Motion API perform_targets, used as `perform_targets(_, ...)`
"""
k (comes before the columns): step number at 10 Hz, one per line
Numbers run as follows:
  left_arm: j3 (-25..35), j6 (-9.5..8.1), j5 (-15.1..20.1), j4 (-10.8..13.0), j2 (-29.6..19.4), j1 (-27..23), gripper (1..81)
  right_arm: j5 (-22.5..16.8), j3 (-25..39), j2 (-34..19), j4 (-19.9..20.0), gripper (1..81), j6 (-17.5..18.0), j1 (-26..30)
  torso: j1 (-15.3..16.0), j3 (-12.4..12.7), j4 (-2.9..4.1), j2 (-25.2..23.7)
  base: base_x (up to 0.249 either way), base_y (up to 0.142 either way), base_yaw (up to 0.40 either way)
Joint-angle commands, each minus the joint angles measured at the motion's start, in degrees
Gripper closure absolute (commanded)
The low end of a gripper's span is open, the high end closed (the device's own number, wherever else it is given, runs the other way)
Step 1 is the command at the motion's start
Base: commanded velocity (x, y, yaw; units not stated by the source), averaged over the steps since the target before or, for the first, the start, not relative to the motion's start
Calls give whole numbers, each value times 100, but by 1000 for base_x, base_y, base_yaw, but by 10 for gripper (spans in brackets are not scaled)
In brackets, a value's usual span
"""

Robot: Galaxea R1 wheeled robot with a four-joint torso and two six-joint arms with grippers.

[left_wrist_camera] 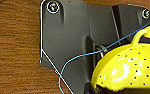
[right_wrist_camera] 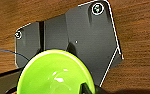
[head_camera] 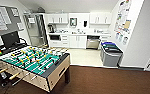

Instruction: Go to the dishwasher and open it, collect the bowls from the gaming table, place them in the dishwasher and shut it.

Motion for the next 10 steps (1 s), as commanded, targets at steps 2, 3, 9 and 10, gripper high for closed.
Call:
perform_targets(2, 4, 15, 331, 47, -54, -201, 811, -340, 677, -485, -57, 811, 6, 180, -2, 0, 0, 0, 191, -74, 0)
perform_targets(3, 4, 15, 331, 47, -54, -208, 811, -332, 669, -485, -57, 811, 6, 163, 0, 0, 0, 0, 190, -76, 0)
perform_targets(9, 4, 15, 323, 47, -54, -183, 811, -323, 616, -468, -57, 811, 6, 172, -5, 0, 0, 0, 185, -78, 0)
perform_targets(10, -5, 15, 331, 47, -54, -183, 811, -314, 598, -459, -57, 811, 6, 172, -5, 0, 0, 0, 184, -78, 0)
